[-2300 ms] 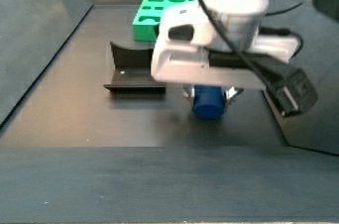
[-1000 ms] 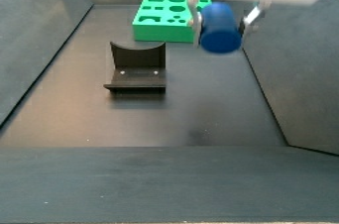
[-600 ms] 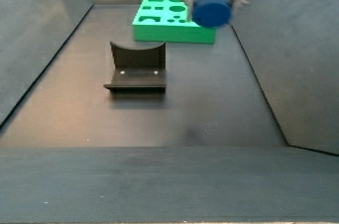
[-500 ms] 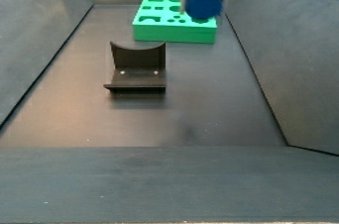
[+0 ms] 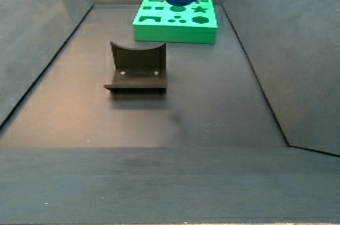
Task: Pick up the oval object. Move up. Place the oval object on the fixture. Regrasp the oval object. Move to above the board. Insert the oval object.
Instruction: Place the oval object on the fixture.
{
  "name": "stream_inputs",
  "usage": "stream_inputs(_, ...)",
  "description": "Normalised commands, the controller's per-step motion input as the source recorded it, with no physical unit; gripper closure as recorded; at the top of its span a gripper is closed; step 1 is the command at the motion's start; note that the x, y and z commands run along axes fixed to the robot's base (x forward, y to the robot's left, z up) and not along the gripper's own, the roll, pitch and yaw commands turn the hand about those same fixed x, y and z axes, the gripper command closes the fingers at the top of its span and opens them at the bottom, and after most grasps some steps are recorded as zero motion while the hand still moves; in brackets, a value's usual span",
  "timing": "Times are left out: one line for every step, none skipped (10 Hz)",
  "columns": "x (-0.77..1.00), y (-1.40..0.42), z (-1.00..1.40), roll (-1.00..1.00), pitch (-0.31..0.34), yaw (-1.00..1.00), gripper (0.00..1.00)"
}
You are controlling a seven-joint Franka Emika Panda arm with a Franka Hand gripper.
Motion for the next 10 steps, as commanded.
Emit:
stream_inputs(0.95, -0.16, 0.01, -0.07, 0.137, 0.02, 1.0)
stream_inputs(0.89, -0.12, 0.01, -0.06, 0.138, 0.02, 1.0)
stream_inputs(0.75, -0.06, 0.01, -0.04, 0.146, 0.02, 1.0)
stream_inputs(0.63, -0.03, 0.01, -0.02, 0.148, 0.03, 1.0)
stream_inputs(0.54, -0.03, 0.0, -0.01, 0.149, 0.03, 1.0)
stream_inputs(0.45, -0.02, 0.0, 0.0, 0.157, 0.03, 1.0)
stream_inputs(0.68, 0.68, -0.02, -1.0, 0.14, 0.05, 1.0)
stream_inputs(0.61, 0.66, -0.02, -1.0, 0.143, 0.04, 1.0)
stream_inputs(0.54, 0.55, -0.02, -1.0, 0.145, 0.01, 1.0)
stream_inputs(0.43, 0.33, 0.0, -1.0, 0.167, -0.01, 1.0)
